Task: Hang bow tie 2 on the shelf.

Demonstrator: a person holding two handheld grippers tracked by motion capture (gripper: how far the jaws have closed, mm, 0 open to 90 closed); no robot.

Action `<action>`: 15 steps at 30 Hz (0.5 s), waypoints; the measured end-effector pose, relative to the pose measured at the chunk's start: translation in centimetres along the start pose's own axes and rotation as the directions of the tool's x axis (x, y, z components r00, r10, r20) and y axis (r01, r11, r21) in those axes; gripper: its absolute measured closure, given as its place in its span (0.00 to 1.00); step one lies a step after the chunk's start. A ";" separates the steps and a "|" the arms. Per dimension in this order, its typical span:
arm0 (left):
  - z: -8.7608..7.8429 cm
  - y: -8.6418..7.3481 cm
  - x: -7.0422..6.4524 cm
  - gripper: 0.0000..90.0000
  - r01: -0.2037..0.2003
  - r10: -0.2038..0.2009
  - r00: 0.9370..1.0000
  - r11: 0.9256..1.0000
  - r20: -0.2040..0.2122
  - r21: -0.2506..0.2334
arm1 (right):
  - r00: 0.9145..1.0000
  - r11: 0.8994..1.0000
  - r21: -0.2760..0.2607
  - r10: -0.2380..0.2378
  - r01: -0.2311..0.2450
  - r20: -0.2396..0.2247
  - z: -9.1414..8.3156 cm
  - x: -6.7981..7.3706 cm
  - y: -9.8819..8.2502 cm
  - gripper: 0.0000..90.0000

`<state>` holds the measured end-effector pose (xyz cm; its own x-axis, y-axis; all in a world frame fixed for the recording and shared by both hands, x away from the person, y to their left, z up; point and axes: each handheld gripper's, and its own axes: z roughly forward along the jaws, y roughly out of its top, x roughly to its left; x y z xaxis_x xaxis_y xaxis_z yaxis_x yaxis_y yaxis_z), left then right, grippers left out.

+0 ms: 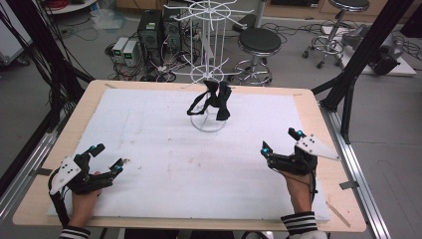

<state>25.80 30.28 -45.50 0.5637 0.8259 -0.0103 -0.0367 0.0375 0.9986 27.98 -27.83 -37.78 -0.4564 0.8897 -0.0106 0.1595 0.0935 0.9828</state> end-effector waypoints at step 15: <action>0.0 0.0 0.0 0.15 -0.002 0.002 1.000 1.000 -0.001 -0.001 | 0.999 0.998 -0.056 -0.002 0.004 0.038 0.0 0.2 -6.7 0.02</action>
<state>25.80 30.26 -45.50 0.5631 0.8263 -0.0084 -0.0388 0.0366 0.9986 26.80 -28.34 -44.40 -0.4227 0.9061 -0.0194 0.1081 0.0717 0.9916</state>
